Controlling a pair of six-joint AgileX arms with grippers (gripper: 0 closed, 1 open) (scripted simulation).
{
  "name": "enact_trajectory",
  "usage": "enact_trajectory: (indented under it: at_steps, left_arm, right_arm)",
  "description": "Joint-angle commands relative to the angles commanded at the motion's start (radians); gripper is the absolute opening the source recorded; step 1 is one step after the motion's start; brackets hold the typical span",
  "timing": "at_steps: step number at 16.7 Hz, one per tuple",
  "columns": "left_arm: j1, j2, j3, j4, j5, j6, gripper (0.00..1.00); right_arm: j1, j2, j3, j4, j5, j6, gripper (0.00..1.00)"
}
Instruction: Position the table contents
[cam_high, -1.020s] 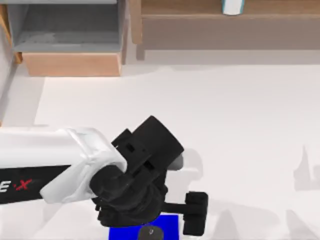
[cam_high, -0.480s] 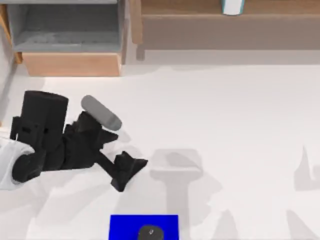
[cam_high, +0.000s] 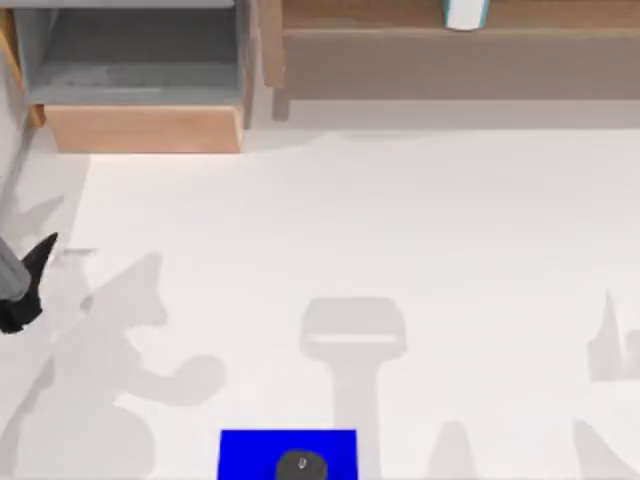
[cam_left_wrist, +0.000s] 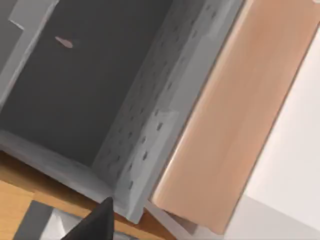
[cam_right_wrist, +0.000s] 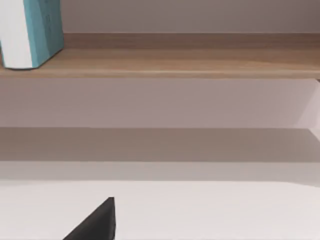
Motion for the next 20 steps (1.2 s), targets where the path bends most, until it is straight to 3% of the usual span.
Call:
enact_trajectory:
  at_steps: [4,7,14,20]
  left_arm:
    - [0.269,0.103,0.022,0.270,0.012,0.287,1.00]
    - [0.377,0.188,0.068,0.365,-0.020,0.394,1.00]
    - [0.388,0.203,0.081,0.373,-0.031,0.409,1.00]
    - [0.333,0.236,0.158,0.331,-0.089,0.409,1.00]
  right_arm:
    - [0.000,0.000,0.000,0.000,0.000,0.000,1.00]
    - [0.000,0.000,0.000,0.000,0.000,0.000,1.00]
    - [0.000,0.000,0.000,0.000,0.000,0.000,1.00]
    - [0.000,0.000,0.000,0.000,0.000,0.000,1.00]
